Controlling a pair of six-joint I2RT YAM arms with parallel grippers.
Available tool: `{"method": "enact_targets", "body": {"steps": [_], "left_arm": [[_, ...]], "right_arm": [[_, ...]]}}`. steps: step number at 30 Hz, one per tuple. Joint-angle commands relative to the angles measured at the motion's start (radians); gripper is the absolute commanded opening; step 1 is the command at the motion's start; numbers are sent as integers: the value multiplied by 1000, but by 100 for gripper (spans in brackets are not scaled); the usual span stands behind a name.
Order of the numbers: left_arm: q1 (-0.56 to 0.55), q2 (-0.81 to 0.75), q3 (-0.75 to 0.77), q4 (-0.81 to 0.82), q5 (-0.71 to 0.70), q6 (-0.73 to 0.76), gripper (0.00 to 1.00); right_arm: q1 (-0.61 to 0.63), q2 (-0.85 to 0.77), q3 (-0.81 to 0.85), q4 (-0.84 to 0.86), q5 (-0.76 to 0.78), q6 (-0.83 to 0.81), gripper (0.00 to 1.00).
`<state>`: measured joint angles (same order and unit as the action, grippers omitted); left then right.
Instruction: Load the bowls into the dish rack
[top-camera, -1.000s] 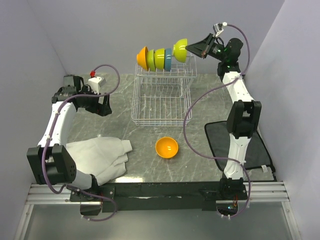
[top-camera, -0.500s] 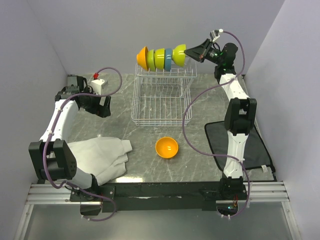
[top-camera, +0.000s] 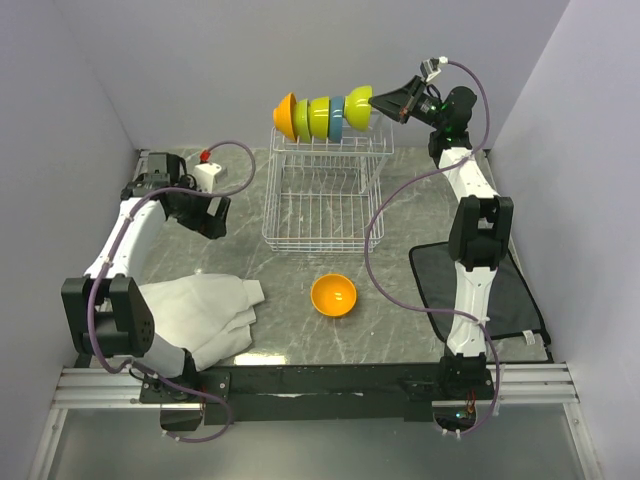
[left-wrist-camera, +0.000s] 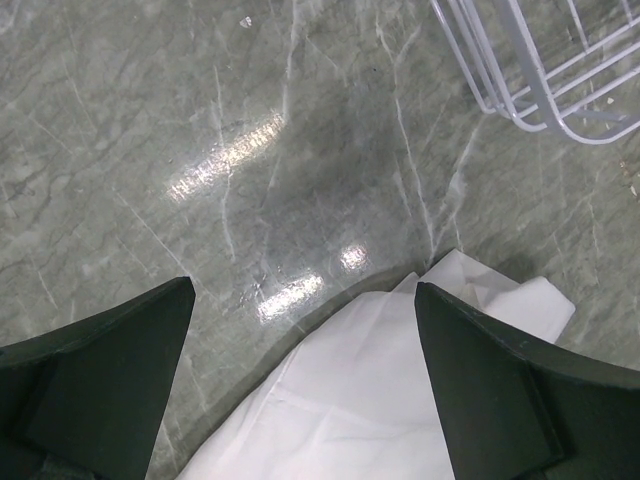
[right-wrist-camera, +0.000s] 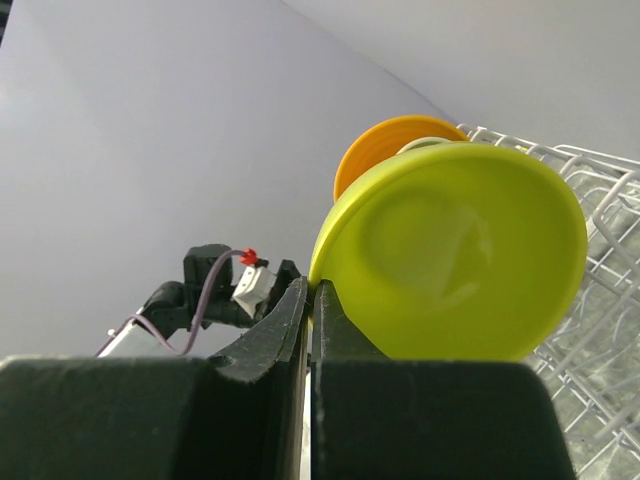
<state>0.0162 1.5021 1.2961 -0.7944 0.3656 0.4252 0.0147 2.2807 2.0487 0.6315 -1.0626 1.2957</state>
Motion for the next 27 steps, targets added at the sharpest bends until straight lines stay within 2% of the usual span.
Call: {"method": "enact_targets", "body": {"steps": [1,9,20,27], "left_arm": [[-10,26,23,-3,-17,23,100],[-85,37,12,-2,-54,38,99],[-113,52,6,-12,-85,52,99],[-143,70,8,-12,-109,61,100]], "right_arm": [[10,-13,28,96,12,37,0],[25,2,22,120,18,65,0],[28,26,2,148,18,97,0],[13,5,-80,209,30,134,0]]}}
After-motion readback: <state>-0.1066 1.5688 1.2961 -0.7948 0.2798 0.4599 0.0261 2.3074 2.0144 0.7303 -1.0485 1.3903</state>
